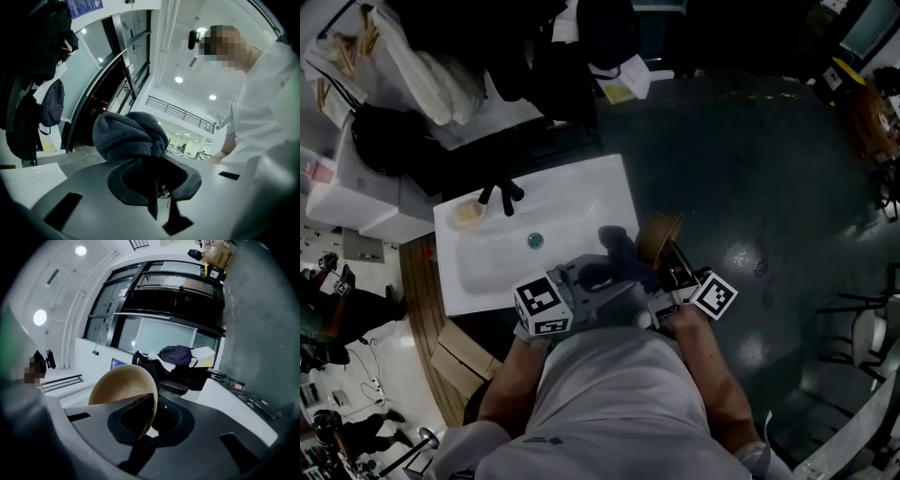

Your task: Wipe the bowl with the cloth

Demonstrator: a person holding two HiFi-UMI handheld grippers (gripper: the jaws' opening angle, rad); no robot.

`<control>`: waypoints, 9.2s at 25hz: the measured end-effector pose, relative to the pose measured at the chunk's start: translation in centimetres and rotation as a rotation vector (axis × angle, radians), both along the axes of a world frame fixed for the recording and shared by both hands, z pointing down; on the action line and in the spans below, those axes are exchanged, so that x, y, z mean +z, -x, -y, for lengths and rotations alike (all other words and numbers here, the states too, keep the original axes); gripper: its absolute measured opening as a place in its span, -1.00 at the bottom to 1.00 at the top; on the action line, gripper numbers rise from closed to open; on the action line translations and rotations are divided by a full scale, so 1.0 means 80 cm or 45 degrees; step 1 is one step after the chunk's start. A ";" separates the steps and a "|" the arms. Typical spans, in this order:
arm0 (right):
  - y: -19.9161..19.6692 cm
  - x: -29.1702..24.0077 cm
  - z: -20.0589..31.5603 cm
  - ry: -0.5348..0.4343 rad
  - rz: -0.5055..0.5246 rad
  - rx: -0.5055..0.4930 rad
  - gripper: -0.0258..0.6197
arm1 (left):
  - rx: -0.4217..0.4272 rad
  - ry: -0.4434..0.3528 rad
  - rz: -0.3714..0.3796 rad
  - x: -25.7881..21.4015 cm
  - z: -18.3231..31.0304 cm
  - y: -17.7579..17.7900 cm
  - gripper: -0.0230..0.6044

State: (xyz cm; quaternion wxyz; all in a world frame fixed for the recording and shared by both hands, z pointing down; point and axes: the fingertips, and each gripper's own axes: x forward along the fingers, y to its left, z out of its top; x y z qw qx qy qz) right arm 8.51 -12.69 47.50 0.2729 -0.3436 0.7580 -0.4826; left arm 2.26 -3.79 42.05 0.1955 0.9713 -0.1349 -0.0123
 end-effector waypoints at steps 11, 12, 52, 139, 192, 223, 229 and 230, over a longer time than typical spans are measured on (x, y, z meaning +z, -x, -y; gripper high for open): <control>0.035 -0.041 -0.009 -0.101 0.212 -0.119 -0.83 | -0.127 0.139 0.237 0.057 0.025 -0.015 -0.72; 0.040 -0.044 -0.011 -0.116 0.202 -0.136 -0.83 | -0.142 0.177 0.221 0.059 0.028 -0.013 -0.72; 0.061 -0.007 -0.063 0.069 0.292 -0.443 -0.83 | -0.030 0.026 -0.115 -0.025 0.001 0.040 -0.72; 0.060 -0.071 -0.058 -1.026 -1.951 0.178 -0.82 | -0.406 1.058 -0.562 0.052 0.063 0.013 -0.72; 0.077 -0.102 -0.057 -1.207 -2.040 0.192 -0.82 | -0.425 0.948 -0.270 0.057 0.054 -0.028 -0.72; 0.075 -0.106 -0.059 -1.153 -1.972 0.183 -0.82 | -0.471 0.967 -0.418 0.042 0.061 -0.005 -0.72; 0.079 -0.105 -0.063 -1.168 -1.972 0.162 -0.82 | -0.445 0.949 -0.343 0.048 0.051 -0.018 -0.72; 0.079 -0.105 -0.063 -1.168 -1.974 0.162 -0.82 | -0.444 0.943 -0.335 0.048 0.049 -0.019 -0.72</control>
